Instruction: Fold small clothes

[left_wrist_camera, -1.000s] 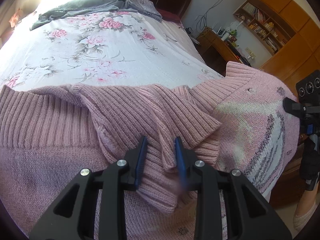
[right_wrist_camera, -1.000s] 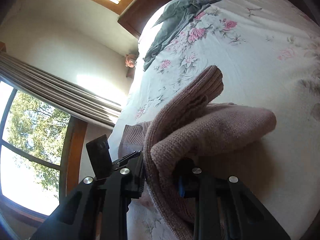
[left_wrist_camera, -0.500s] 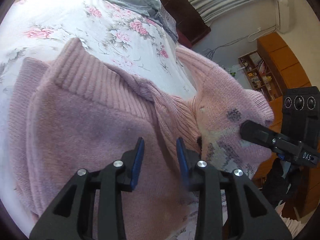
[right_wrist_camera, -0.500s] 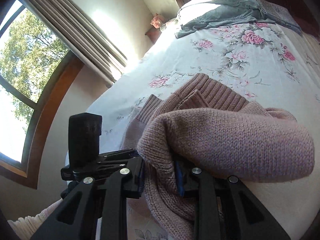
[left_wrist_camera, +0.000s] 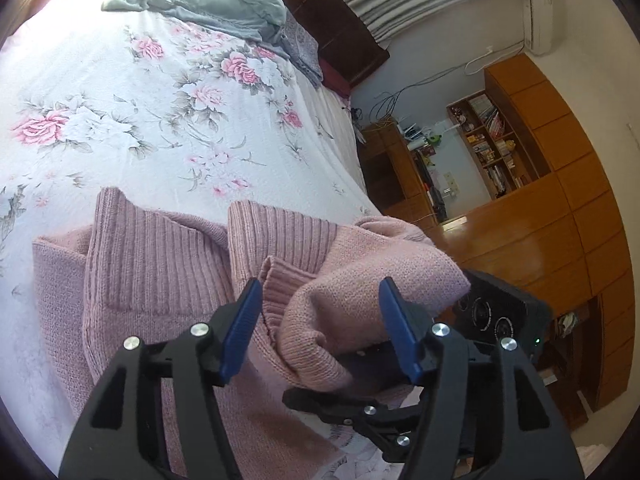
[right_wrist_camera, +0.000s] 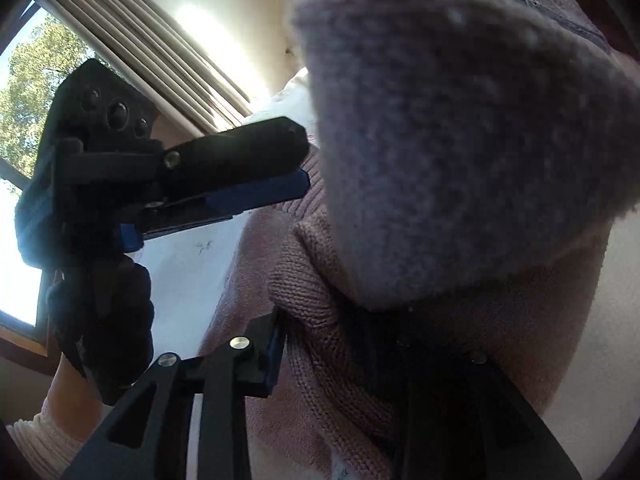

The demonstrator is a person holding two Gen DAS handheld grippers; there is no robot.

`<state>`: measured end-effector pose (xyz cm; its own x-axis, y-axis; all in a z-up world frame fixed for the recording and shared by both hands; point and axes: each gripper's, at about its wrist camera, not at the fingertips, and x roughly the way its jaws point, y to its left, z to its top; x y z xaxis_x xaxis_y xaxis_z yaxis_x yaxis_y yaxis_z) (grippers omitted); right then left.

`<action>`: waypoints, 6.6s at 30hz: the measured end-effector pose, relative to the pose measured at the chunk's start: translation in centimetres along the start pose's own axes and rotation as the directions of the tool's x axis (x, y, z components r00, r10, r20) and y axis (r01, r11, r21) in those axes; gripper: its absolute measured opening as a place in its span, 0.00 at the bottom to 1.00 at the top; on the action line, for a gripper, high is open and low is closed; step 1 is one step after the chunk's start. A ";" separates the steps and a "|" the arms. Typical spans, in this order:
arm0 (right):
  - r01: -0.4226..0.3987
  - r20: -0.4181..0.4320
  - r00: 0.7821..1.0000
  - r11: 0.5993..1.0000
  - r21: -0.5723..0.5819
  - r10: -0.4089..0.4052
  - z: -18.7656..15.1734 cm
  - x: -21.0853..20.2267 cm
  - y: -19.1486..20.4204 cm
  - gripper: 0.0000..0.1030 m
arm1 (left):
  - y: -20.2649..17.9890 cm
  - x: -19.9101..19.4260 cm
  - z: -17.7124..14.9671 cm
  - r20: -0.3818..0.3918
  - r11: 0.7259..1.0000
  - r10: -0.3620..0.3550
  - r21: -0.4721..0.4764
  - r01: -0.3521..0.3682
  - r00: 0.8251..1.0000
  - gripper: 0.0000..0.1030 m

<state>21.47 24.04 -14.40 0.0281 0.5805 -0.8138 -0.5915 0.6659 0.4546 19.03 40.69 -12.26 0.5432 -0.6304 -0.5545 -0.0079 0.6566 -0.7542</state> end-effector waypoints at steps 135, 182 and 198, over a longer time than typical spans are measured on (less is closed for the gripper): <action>0.028 0.210 0.977 0.999 0.028 -0.033 3.7 -8.3 -3.7 0.68 | 3.5 -12.8 -7.3 0.200 0.935 0.356 -0.082 -0.346 0.913 0.33; -0.065 0.150 0.988 0.993 0.103 0.049 -0.2 -5.4 -4.8 0.63 | 7.4 -10.7 -9.1 0.291 0.933 0.264 -0.317 -0.168 0.919 0.10; -0.064 0.104 0.993 0.992 0.105 0.053 -1.7 -5.6 -5.4 0.73 | 9.1 -10.2 -8.4 0.139 0.936 0.258 -0.281 -0.212 0.956 0.69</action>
<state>23.14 16.41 -12.92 0.0803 0.6605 -0.7465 -0.5045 0.6729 0.5410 6.40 49.58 -16.41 0.6337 -0.3759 -0.6761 -0.3584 0.6319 -0.6872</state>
